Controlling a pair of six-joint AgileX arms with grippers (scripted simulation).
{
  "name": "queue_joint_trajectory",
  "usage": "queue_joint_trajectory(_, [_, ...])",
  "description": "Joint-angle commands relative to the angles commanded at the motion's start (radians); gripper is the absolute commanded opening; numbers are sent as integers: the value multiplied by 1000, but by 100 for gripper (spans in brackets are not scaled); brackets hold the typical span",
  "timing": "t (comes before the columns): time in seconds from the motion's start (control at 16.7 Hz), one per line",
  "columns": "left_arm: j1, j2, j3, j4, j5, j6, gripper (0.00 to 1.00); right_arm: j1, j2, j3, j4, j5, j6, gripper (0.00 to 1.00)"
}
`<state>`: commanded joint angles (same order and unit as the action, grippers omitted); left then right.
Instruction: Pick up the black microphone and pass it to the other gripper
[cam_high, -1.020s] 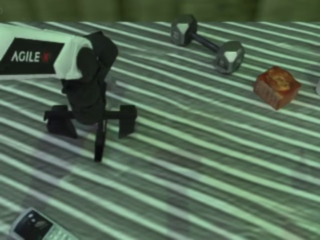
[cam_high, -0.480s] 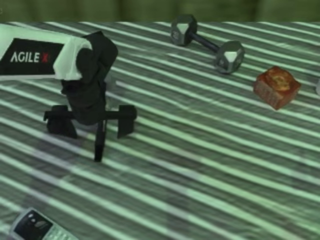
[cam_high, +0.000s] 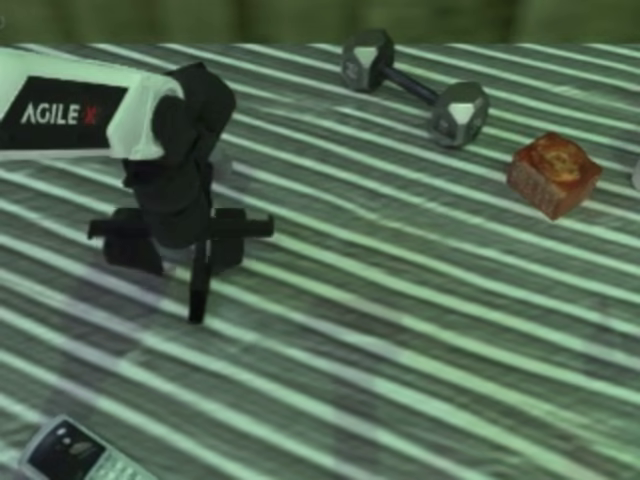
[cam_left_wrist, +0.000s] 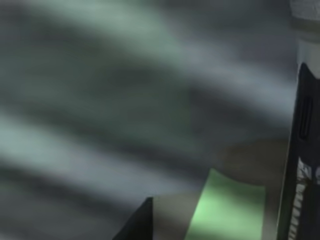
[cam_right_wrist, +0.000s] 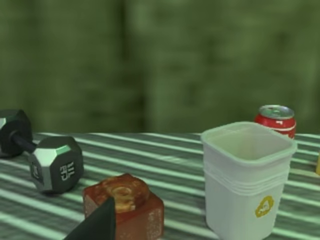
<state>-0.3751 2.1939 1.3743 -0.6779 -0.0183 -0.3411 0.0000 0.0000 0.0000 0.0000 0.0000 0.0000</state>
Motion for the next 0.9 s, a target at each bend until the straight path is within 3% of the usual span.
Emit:
queue_joint_trajectory(0.12, [0, 0, 0, 0, 0, 0, 0, 0, 0, 0, 0, 0, 0, 100])
queue_joint_trajectory(0.66, [0, -56, 18, -23, -21, 17, 0, 0, 0, 0, 0, 0, 0, 100])
queue_joint_trajectory(0.9, [-1, -75, -3, 82, 18, 44, 0, 0, 0, 0, 0, 0, 0, 100])
